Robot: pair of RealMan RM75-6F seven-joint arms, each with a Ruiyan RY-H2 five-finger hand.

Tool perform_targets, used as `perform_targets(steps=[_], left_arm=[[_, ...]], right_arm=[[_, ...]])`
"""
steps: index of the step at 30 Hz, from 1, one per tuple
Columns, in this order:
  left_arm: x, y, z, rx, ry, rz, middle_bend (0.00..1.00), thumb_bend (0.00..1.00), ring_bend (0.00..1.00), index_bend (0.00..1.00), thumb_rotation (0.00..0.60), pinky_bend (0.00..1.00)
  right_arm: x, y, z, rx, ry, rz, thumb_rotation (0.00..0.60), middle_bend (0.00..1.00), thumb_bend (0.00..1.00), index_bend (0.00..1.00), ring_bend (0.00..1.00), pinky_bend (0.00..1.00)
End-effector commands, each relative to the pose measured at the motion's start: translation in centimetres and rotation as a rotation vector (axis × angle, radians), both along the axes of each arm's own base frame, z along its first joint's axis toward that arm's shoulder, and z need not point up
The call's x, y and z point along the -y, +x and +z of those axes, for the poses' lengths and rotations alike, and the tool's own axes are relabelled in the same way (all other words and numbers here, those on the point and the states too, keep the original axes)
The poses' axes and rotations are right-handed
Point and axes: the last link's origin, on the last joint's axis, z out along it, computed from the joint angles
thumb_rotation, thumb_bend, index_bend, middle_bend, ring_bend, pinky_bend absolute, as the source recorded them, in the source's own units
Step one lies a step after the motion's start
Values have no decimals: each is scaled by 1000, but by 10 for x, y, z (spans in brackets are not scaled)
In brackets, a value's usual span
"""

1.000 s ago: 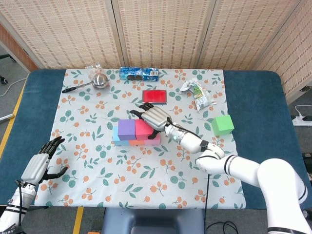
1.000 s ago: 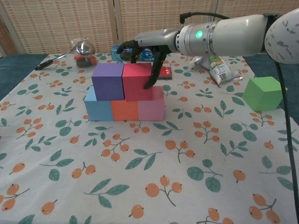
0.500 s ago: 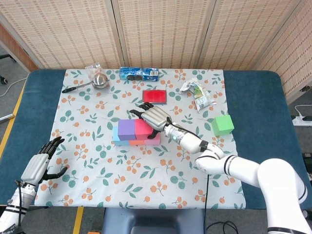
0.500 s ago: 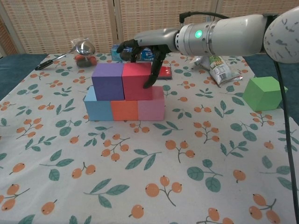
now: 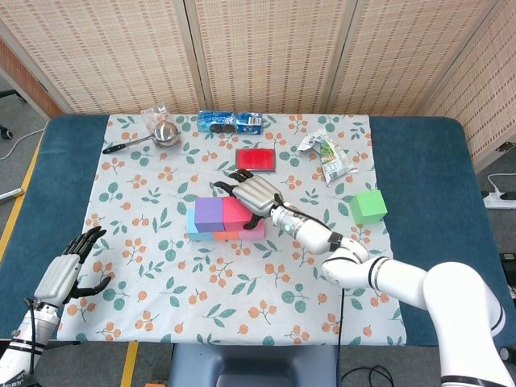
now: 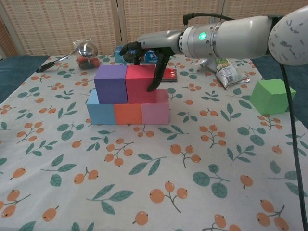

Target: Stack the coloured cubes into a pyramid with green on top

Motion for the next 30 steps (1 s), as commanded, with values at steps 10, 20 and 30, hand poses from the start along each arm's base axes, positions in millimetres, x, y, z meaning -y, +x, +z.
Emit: perform_targets(steps=[10, 20, 30], left_arm=[[1, -1, 0, 3, 4, 2, 0, 311, 0, 65, 600, 97], [1, -1, 0, 1, 3, 0, 0, 311, 0, 64, 600, 97], [1, 0, 0, 2, 3, -4, 0, 311, 0, 65, 600, 97]], right_arm=[[-1, 0, 0, 0, 1, -8, 600, 281, 92, 0, 13, 0], [-1, -1, 1, -1, 0, -18, 600, 229, 55, 0, 0, 0], [-4, -2, 6, -1, 6, -35, 600, 229, 54, 0, 0, 0]])
